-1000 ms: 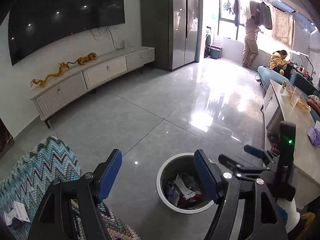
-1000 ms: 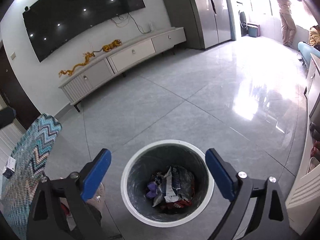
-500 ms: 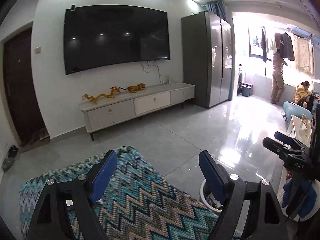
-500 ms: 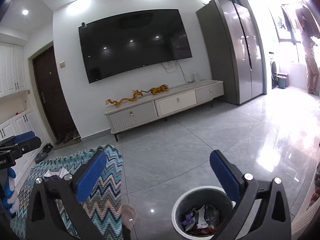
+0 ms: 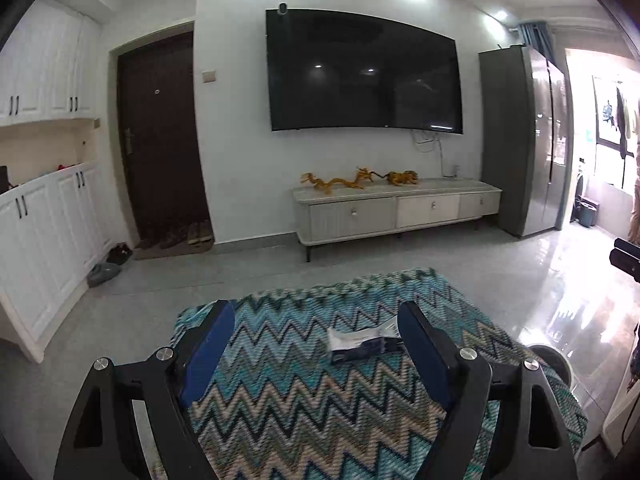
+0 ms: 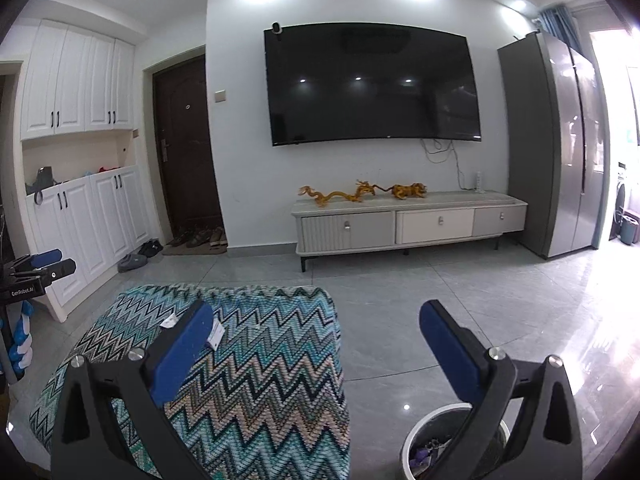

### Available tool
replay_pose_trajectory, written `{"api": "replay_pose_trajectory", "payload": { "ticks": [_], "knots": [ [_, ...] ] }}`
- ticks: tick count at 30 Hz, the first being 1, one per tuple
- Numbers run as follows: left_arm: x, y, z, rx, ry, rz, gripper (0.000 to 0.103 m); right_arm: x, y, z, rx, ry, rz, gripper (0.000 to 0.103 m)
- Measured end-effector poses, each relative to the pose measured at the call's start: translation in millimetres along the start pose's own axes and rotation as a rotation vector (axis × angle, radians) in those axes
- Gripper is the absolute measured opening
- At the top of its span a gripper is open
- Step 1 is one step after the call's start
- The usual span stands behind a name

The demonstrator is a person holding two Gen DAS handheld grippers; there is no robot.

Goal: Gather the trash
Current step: 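Move both tools back over the rug toward the last carton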

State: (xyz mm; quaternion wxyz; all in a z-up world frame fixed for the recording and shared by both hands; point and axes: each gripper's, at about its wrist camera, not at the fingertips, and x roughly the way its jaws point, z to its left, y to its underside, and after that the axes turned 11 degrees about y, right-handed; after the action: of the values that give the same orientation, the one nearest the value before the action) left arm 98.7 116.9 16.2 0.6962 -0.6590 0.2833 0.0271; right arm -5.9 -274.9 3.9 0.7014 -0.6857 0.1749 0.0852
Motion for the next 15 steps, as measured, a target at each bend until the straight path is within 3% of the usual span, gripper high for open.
{"api": "replay_pose_trajectory", "payload": {
  "ticks": [9, 15],
  "knots": [
    [-92.6, 71.3, 99.8, -0.043, -0.264, 0.058, 0.083, 31.6, 0.3, 96.8, -0.133, -0.162, 0.058, 0.103],
    [-136.0, 117.8, 162.0, -0.167, -0.358, 0.056, 0.083, 42.2, 0.6, 167.6, -0.219, -0.251, 0.105, 0.103]
  ]
}}
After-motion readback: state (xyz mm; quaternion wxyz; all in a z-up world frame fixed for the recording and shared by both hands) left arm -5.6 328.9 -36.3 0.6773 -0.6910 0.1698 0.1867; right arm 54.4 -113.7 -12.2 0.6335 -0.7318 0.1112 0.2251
